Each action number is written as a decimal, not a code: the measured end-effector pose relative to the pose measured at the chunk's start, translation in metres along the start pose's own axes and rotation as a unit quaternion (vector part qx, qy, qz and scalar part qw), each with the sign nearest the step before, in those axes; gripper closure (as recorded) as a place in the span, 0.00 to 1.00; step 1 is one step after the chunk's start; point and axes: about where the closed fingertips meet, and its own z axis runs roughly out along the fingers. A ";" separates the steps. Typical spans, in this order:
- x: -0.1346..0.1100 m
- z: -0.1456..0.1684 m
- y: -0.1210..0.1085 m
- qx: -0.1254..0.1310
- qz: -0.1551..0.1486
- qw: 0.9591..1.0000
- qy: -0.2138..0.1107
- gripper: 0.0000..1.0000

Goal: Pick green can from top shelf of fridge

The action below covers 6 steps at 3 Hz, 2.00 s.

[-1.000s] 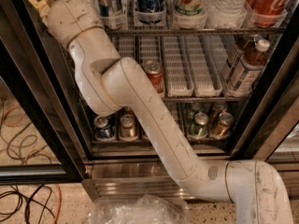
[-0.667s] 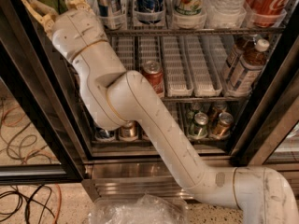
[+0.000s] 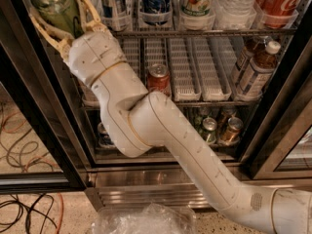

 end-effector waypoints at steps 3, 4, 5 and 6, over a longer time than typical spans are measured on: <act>-0.006 -0.084 -0.018 -0.058 -0.010 0.996 0.073 1.00; -0.005 -0.087 -0.014 -0.058 -0.001 0.996 0.072 1.00; -0.008 -0.111 -0.007 -0.044 0.018 0.996 0.077 1.00; -0.020 -0.153 0.022 -0.042 0.036 0.995 0.086 1.00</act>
Offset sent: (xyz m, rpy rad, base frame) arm -0.0744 -0.0790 -0.0685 -0.2684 0.1552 0.0844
